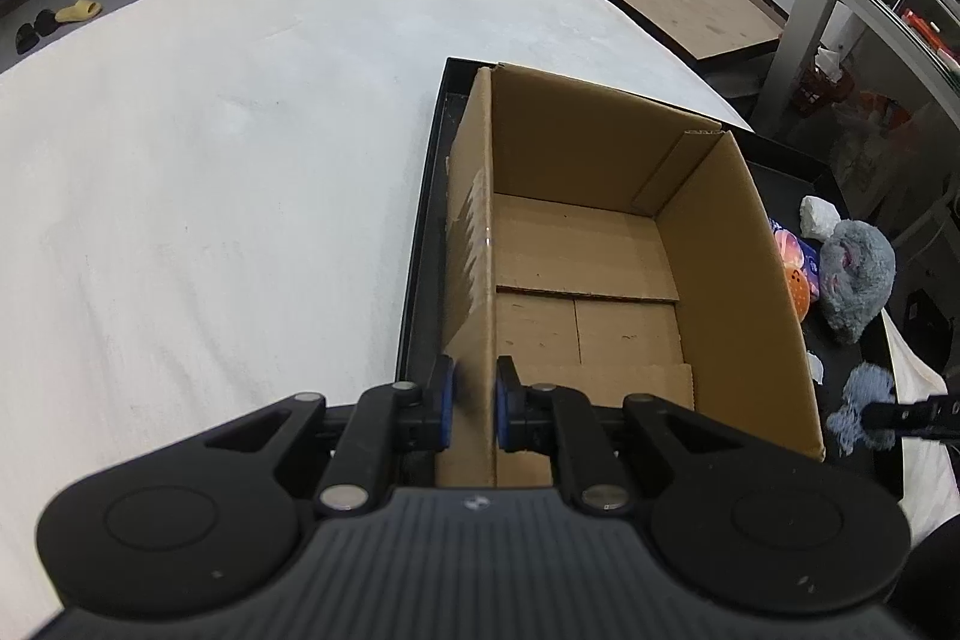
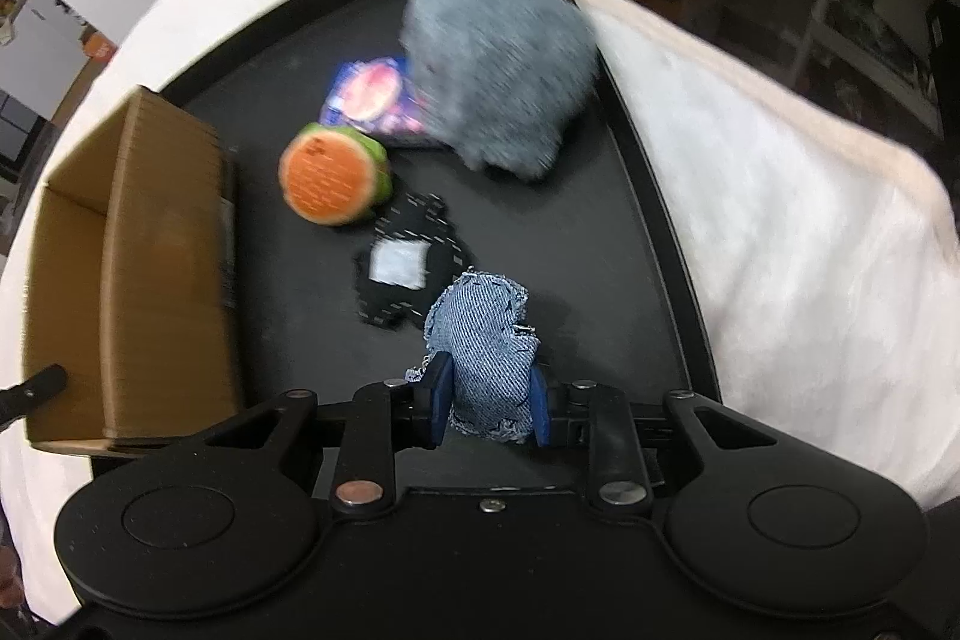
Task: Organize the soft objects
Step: 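Carry the denim plush into the cardboard box and open the right gripper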
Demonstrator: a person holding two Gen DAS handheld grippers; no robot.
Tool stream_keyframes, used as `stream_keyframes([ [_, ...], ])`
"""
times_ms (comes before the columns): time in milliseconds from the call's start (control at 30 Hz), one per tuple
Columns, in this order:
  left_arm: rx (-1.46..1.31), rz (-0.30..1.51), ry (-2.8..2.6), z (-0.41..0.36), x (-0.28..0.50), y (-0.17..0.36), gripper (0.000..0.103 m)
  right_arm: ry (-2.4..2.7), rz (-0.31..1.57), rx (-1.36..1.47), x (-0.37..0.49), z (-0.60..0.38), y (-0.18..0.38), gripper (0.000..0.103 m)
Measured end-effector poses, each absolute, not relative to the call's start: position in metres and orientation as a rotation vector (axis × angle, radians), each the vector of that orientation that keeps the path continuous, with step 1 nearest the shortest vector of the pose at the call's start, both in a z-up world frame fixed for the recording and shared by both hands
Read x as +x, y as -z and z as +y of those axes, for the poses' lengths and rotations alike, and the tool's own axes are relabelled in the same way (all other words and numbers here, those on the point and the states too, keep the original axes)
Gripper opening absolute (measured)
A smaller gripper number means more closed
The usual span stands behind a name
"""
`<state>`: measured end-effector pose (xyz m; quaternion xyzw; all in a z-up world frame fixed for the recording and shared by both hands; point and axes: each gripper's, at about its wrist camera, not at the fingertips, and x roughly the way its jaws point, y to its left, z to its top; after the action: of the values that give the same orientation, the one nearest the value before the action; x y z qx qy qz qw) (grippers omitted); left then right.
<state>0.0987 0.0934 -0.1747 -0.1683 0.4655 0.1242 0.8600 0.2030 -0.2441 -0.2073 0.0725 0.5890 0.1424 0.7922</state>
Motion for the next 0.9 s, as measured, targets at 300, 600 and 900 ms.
stream_keyframes([
  [300, -0.396, 0.983, -0.242, 0.104, 0.094, 0.176, 0.013, -0.370, 1.180, 0.141, 0.197, -0.217, 0.166, 0.026],
  [600, -0.433, 0.980, -0.199, 0.109, 0.091, 0.178, 0.014, -0.483, 1.080, 0.091, 0.194, -0.172, 0.120, 0.026],
  [900, -0.455, 0.970, -0.172, 0.118, 0.087, 0.183, 0.015, -0.553, 1.050, 0.035, 0.193, -0.121, 0.110, 0.026],
])
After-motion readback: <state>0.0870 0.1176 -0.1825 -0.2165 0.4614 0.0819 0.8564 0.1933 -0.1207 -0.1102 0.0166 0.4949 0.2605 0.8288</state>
